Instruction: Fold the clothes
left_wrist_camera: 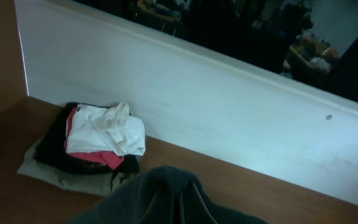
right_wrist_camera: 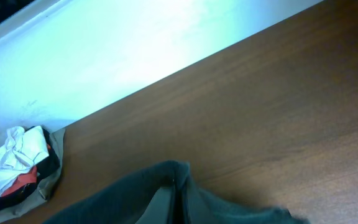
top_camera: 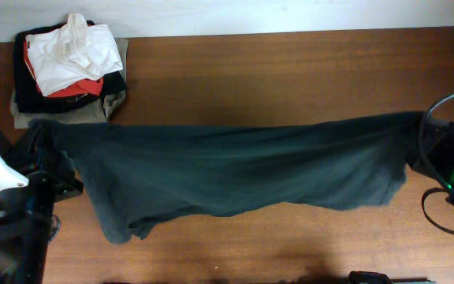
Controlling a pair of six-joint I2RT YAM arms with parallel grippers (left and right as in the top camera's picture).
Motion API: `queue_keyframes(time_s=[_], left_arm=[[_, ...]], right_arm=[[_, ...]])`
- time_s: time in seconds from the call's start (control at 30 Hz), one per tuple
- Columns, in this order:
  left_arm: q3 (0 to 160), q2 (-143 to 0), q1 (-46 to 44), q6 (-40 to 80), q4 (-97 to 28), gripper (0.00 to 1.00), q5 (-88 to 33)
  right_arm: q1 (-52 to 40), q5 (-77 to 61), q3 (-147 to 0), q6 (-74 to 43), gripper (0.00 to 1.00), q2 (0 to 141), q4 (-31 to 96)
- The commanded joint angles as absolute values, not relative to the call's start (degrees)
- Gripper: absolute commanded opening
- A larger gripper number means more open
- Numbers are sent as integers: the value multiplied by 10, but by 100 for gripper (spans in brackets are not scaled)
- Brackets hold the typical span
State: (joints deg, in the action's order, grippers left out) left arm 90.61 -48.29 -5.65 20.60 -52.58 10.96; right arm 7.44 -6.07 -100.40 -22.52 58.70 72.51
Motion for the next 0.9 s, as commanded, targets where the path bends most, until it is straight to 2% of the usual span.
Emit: queue_keyframes(time_s=[0.0,0.33,0.67,0.87], left_arm=[[917,-491,-56,197,-526,0,120],[933,-642,-56,183,-538,1,155],[1032,-592,-56,188,-666,1,150],[1118,-583,-56,188,-699,1,107]], right_arm=[[76,-35,-1012,-240,4,599,731],[76,52,-1012,-289,4,684,742],[76,25,-1012,-290,4,599,778],[76,17,-1024,-291,4,549,777]])
